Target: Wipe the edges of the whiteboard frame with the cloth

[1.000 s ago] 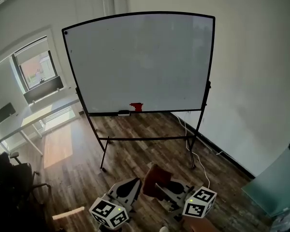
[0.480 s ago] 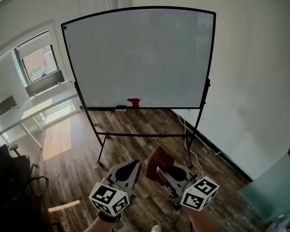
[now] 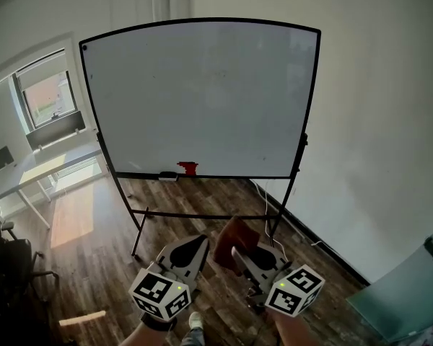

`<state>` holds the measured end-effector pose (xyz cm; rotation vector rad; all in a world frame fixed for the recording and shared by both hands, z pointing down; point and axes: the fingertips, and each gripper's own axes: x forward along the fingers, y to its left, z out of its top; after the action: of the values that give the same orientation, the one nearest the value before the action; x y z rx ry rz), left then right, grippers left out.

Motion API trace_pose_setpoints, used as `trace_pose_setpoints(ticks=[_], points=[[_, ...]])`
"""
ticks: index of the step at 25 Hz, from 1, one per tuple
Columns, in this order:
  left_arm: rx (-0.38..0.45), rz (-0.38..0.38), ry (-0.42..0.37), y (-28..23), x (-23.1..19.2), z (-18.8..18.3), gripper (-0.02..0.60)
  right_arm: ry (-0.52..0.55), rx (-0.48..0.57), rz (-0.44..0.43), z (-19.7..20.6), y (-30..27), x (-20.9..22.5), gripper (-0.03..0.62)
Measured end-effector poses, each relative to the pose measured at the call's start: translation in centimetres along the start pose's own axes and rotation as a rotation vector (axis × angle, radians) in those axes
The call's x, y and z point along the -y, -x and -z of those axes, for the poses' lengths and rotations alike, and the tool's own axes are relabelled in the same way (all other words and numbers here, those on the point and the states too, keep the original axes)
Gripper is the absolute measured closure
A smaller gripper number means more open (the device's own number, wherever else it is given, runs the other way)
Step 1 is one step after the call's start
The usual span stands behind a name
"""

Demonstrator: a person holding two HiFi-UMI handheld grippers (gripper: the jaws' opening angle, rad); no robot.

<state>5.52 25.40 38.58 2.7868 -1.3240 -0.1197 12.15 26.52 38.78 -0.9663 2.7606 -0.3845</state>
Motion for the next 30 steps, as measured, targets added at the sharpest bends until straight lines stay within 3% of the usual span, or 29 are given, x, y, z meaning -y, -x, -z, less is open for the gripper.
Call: trace_pose_setpoints(ticks=[15, 23, 30], points=[[0.041, 0.122, -0.068, -15.4, -16.2, -6.1, 0.572, 0.136, 0.073, 0.111, -8.5, -17.6, 11.7, 0.534], [0.068, 0.192, -0.059, -23.2, -19.9, -8.6, 0.572, 0.198, 0.098, 0.151, -12.8, -22.3, 17.3, 0.534], [0.072, 0.191, -0.077, -31.5, -22.8, -9.8, 0.572, 0.243, 0.135, 0.132, -17.3, -25.5, 25.0, 0.534]])
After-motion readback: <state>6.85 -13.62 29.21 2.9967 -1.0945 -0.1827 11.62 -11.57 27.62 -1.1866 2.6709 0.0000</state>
